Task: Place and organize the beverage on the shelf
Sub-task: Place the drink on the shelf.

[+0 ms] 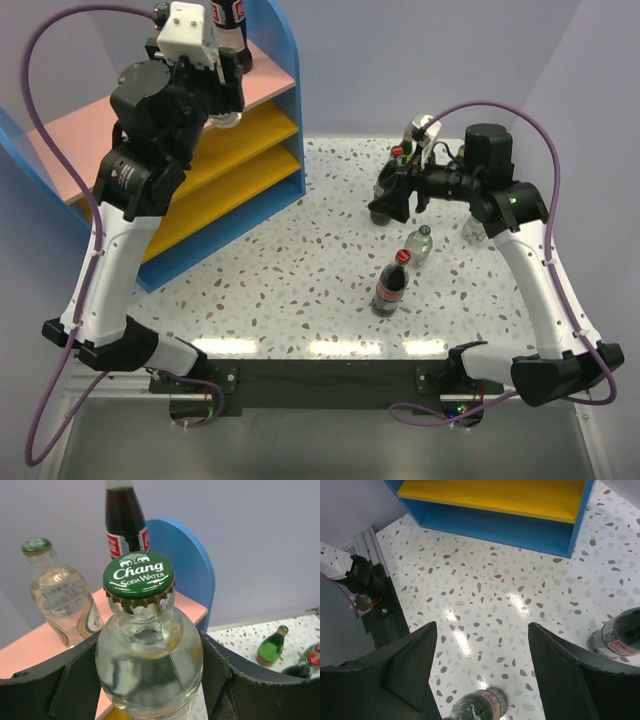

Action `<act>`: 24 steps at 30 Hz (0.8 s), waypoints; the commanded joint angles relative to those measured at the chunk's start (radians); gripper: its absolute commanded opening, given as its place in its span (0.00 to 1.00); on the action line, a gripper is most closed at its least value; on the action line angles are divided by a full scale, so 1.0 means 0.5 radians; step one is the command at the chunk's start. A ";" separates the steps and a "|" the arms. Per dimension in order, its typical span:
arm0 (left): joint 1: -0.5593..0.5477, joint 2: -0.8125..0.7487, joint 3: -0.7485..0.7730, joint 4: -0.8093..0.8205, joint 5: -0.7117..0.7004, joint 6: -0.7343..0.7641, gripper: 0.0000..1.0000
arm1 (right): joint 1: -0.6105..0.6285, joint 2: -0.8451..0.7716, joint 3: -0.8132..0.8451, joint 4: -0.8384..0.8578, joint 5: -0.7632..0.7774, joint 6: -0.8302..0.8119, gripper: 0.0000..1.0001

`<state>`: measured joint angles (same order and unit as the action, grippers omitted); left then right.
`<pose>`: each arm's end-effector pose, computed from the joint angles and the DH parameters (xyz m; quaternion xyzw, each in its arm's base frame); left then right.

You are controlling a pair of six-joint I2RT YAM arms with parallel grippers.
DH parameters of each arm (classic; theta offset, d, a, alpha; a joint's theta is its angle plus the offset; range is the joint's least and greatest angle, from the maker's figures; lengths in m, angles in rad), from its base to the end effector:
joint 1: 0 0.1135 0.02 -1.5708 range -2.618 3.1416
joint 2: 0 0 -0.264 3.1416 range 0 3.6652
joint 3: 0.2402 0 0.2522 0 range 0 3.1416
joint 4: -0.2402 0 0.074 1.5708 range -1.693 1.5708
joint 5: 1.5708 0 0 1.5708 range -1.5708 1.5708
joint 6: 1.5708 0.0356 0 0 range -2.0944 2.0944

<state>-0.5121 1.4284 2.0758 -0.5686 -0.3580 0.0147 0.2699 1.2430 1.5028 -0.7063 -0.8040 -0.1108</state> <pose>0.2230 -0.1110 0.5789 0.0476 0.6789 -0.0608 0.7302 0.2296 0.0901 0.4417 -0.3521 0.7251 0.3690 0.4627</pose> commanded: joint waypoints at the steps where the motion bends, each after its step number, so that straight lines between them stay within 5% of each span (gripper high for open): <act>1: 0.107 0.024 0.284 0.281 -0.005 -0.014 0.00 | -0.009 0.002 0.022 0.066 -0.049 0.053 0.77; 11: 0.435 0.193 0.420 0.251 0.145 -0.173 0.00 | -0.009 -0.013 0.019 0.066 -0.055 0.059 0.77; 24: 0.518 0.254 0.355 0.241 0.210 -0.204 0.00 | -0.012 -0.010 -0.008 0.072 -0.055 0.065 0.77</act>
<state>-0.2703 1.5955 2.2269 -0.6220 -0.2642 -0.0696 0.2680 1.2434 1.5024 -0.7059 -0.8047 -0.0948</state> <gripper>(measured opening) 0.712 0.765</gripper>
